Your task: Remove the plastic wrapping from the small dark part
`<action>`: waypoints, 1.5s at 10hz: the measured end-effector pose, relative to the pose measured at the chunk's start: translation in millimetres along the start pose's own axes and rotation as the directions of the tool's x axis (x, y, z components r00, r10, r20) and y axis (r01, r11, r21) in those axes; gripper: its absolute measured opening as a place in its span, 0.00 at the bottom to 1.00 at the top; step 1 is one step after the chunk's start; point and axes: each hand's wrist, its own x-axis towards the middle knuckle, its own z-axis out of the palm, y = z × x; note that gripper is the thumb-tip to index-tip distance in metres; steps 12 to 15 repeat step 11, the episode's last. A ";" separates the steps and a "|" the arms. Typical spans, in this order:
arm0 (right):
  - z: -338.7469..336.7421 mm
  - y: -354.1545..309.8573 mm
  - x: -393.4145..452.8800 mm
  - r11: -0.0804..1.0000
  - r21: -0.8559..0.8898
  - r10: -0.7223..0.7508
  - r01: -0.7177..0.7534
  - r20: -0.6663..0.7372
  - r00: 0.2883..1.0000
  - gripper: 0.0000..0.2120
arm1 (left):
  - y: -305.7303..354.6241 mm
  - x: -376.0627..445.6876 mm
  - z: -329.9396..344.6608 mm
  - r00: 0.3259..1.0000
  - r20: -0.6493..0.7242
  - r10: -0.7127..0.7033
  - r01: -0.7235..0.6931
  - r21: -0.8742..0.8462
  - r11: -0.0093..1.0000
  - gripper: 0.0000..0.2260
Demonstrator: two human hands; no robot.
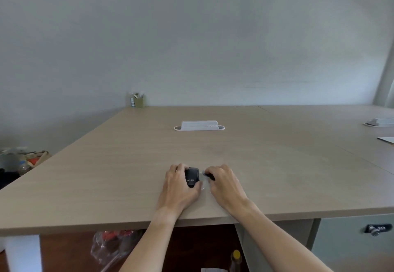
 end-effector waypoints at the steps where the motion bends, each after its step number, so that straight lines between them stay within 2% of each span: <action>1: -3.6 -6.4 -5.3 1.000 0.031 -0.005 0.004 0.022 1.000 0.06 | -0.4 -0.2 1.1 1.000 0.001 0.007 -0.007 0.009 1.000 0.21; 2: -11.1 -14.3 -16.3 0.996 0.075 -0.046 0.042 0.052 0.998 0.04 | -1.4 -0.5 1.1 1.000 -0.003 0.014 -0.014 0.017 1.000 0.19; 3: -15.4 -14.1 -24.4 0.999 0.050 -0.001 -0.002 0.072 0.997 0.09 | -2.6 -0.5 2.2 0.999 -0.025 0.031 -0.030 0.034 0.999 0.19; 5: -11.4 -10.0 -24.5 0.997 0.046 0.053 -0.058 0.092 0.994 0.11 | -1.6 0.5 2.7 0.999 -0.017 0.032 -0.031 0.064 0.997 0.19; 7: -12.4 -11.3 -26.4 0.999 0.026 0.040 -0.042 0.085 0.996 0.14 | 0.5 -1.2 0.8 1.000 -0.001 0.021 -0.021 0.074 0.997 0.19; 8: -15.3 -11.5 -27.6 0.999 0.030 0.011 -0.011 0.019 1.000 0.14 | 2.0 -2.0 -2.4 1.000 0.006 0.016 -0.017 0.066 0.998 0.18; 9: -24.6 -13.4 -32.9 0.997 0.083 0.014 -0.007 -0.080 0.997 0.11 | 6.1 -0.3 -9.0 0.997 -0.050 -0.064 0.061 -0.068 0.996 0.15; 10: -50.7 -17.3 -43.9 0.979 0.204 0.061 -0.015 -0.221 0.973 0.09 | -5.2 8.6 -17.7 0.975 -0.068 -0.211 0.200 -0.137 0.970 0.17; 11: -93.9 -29.8 -59.1 0.945 0.326 0.123 0.017 -0.401 0.908 0.09 | -21.0 12.8 -27.3 0.971 0.025 -0.237 0.238 -0.050 0.970 0.20; 15: -93.9 -29.8 -59.1 0.945 0.326 0.123 0.017 -0.401 0.908 0.09 | -21.0 12.8 -27.3 0.971 0.025 -0.237 0.238 -0.050 0.970 0.20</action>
